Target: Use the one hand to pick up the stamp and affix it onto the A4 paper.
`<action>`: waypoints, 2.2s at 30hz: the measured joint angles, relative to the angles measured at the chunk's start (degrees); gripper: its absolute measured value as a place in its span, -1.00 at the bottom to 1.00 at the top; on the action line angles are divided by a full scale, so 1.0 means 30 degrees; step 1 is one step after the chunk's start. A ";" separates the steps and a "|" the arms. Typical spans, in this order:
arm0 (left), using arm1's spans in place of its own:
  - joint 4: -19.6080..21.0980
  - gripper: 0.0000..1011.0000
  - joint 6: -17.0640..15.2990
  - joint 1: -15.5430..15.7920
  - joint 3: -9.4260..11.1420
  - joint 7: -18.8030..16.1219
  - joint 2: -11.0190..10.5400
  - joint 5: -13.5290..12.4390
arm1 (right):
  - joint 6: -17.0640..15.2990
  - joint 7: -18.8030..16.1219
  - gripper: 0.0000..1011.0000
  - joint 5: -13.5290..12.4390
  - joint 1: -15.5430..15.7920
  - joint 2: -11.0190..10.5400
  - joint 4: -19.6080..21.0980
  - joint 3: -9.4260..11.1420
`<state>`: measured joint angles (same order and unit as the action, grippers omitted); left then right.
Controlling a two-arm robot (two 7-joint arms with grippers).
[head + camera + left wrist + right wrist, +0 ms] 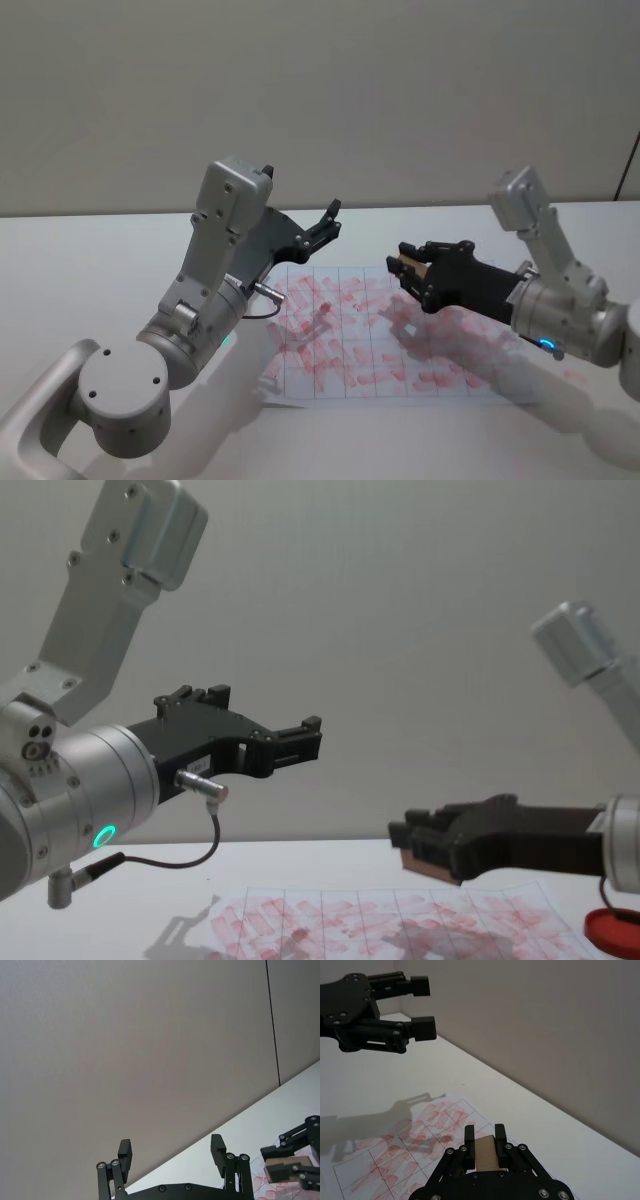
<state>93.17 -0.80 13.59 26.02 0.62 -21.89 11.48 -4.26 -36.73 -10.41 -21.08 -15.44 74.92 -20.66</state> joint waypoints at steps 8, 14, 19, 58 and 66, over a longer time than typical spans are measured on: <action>0.0000 0.98 0.0000 0.0000 0.0000 0.0000 0.0000 0.0000 | 0.0389 0.1536 -0.55 -0.0794 0.1246 -0.0707 0.1575 0.0195; 0.0001 0.98 0.0000 0.0000 -0.0001 0.0000 0.0000 0.0000 | 0.0343 0.2827 -0.55 -0.1303 0.2159 -0.1282 0.2554 0.0382; 0.0000 0.98 0.0001 0.0000 0.0000 0.0000 0.0000 0.0000 | 0.0141 0.4219 -0.55 -0.1774 0.3015 -0.1865 0.3513 0.0655; 0.0001 0.98 0.0000 0.0000 -0.0001 0.0001 0.0000 0.0000 | -0.1393 0.7262 -0.55 -0.3365 0.3423 -0.2752 0.2572 0.1755; 0.0000 0.98 0.0001 0.0000 -0.0001 0.0000 0.0000 0.0000 | -0.1640 0.6856 -0.55 -0.3384 0.2888 -0.2378 0.1640 0.1596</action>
<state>93.17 -0.79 13.59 26.02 0.62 -21.89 11.48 -9.19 -16.17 -20.57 -12.41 -22.57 79.84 -15.87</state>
